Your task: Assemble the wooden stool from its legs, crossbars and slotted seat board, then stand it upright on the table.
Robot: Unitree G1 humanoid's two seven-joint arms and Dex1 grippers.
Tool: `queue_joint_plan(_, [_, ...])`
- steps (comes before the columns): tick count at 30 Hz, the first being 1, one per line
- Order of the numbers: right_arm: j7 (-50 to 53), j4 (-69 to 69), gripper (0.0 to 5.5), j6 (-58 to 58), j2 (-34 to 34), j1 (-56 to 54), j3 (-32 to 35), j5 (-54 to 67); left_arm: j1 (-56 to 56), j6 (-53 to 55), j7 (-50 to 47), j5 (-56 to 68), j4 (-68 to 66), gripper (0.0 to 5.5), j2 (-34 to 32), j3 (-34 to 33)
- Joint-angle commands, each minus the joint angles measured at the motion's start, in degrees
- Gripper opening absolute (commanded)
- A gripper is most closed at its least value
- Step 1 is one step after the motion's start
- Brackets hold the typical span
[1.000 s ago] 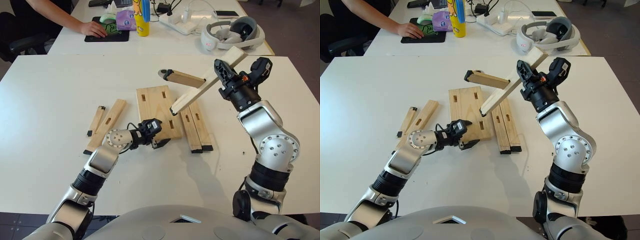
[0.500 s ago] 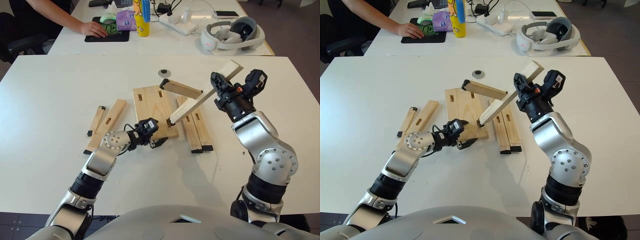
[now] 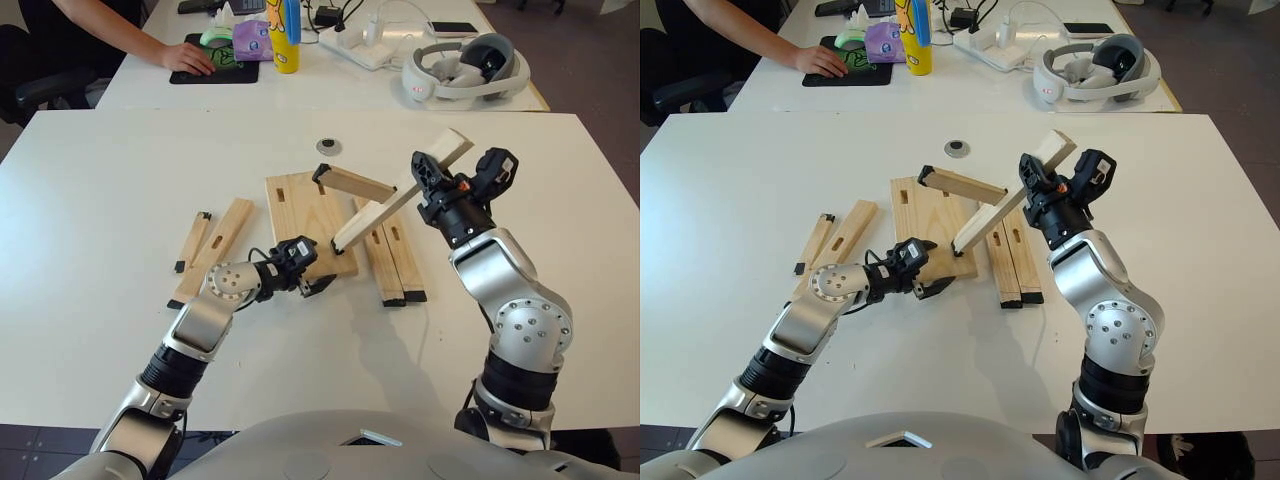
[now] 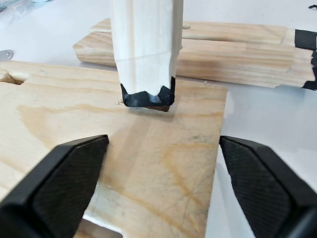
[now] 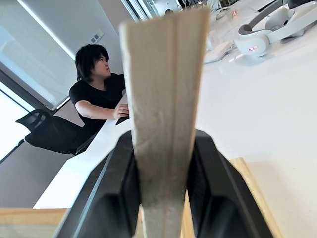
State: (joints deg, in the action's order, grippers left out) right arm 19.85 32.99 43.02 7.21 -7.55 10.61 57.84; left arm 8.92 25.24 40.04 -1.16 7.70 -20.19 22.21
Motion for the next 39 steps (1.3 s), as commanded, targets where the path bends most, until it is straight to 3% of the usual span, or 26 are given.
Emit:
queue_joint_plan(1, [-0.8, 1.0, 1.04, -1.0, -0.2, 2.0, -0.9, -2.4, -1.3, 3.1, 0.6, -0.2, -1.0, 4.13, -1.6, 0.8])
queue_joint_plan(15, [-5.8, 1.1, 1.04, -5.1, -1.0, 1.7, -10.0, -15.2, -0.1, 4.6, 1.1, 0.4, -0.1, 4.13, -1.6, 1.7])
queue_joint_plan(26, [-8.3, 7.0, 1.04, -9.0, -0.2, 11.5, -19.1, -28.1, -0.7, 7.0, 1.9, 1.4, 3.0, 4.13, -2.5, 2.2])
queue_joint_plan(39, [-7.6, 11.4, 1.04, -5.3, -0.6, 16.1, -27.8, -38.0, 0.0, 9.9, 3.5, 2.6, 6.4, 4.13, -4.2, 3.5])
